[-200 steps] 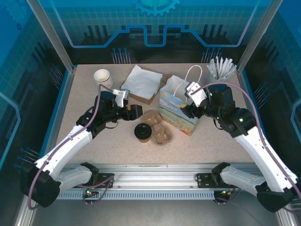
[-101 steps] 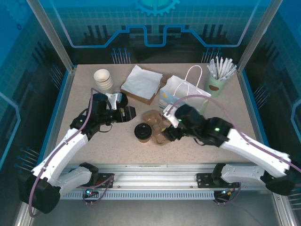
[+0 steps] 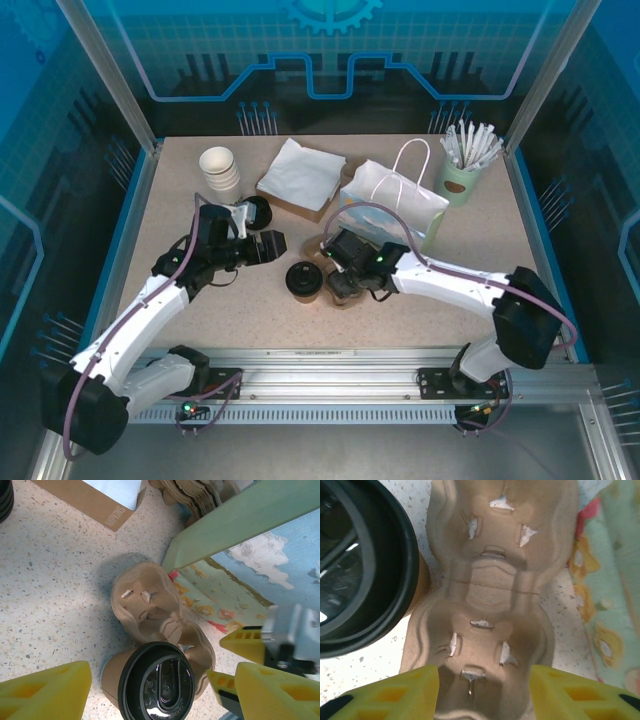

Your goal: Pack the takeout coffee

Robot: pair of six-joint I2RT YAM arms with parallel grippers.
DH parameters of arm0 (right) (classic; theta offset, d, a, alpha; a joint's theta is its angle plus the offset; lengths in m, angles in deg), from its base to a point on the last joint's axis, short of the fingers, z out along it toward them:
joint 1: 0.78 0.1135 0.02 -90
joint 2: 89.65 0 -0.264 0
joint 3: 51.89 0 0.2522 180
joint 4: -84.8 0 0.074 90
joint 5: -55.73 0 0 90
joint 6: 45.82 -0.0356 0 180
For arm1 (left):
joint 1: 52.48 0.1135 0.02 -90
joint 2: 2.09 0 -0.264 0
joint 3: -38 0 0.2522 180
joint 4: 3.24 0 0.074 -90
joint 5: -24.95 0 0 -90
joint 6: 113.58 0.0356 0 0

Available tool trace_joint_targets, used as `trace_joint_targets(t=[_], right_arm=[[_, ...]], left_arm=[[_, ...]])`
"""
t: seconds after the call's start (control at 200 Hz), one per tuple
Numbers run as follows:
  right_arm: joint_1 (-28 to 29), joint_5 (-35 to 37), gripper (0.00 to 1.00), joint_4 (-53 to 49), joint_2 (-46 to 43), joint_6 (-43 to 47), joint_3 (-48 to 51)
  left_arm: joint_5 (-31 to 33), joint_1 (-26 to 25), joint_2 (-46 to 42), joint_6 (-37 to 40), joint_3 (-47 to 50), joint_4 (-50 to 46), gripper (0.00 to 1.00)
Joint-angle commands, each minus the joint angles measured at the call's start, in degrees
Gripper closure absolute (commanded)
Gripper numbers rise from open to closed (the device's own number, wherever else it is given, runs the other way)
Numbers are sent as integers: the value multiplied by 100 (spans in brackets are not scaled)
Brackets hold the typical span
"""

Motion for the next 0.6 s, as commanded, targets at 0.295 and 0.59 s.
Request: trace_joint_targets(t=[0.295, 0.59], right_arm=[[-127, -583, 54, 590, 710, -21, -424], [-83, -853, 54, 775, 899, -41, -588]], left_arm=[[166, 47, -92, 129, 13, 73, 23], [129, 35, -69, 146, 66, 177, 23]])
